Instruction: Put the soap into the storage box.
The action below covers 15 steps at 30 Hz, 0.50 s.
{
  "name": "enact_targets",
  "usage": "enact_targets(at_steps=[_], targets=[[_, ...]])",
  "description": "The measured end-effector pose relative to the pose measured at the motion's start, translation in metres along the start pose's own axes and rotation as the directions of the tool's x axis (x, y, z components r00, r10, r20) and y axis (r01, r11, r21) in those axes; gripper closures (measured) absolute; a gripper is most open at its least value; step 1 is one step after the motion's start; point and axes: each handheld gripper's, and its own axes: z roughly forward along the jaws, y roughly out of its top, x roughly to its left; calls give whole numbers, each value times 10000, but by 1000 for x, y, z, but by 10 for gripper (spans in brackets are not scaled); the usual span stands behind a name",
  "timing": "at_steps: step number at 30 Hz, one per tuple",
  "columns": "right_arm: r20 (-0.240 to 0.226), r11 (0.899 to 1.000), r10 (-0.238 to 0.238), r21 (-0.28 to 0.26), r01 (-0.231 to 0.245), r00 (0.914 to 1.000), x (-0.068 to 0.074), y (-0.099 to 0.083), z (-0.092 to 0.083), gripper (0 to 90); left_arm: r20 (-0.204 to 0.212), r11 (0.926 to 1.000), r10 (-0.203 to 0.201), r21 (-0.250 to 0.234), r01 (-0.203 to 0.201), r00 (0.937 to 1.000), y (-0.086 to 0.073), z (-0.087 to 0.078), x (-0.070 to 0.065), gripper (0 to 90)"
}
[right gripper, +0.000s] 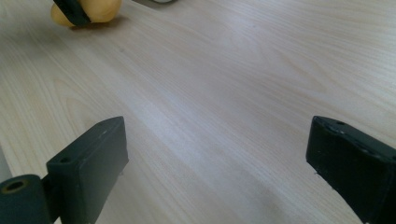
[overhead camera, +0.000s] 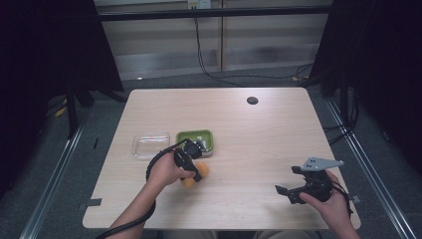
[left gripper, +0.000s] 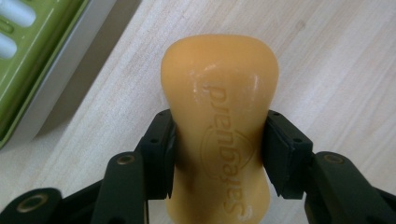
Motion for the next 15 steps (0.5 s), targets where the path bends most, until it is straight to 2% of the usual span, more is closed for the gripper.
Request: enact_targets(at_steps=[2, 7, 14, 15], targets=[[10, 10000, 12, -15, -12, 10000, 0, 0, 0, 52, 254, 9999, -5, -136, 9, 9997, 0, -4, 1, 500], [8, 10000, -28, 0, 28, 10000, 0, 0, 1, 52, 214, 9999, 143, 40, -144, 9997, 1, -8, 3, 501], [2, 10000, 12, 48, -12, 10000, 1, 0, 1, 52, 345, 9997, 161, -205, -154, 9993, 2, -12, 5, 500], [-17, 10000, -16, 44, 16, 10000, 1, 0, 1, 52, 499, 9997, 200, -129, -194, 9986, 2, -14, 7, 501]])
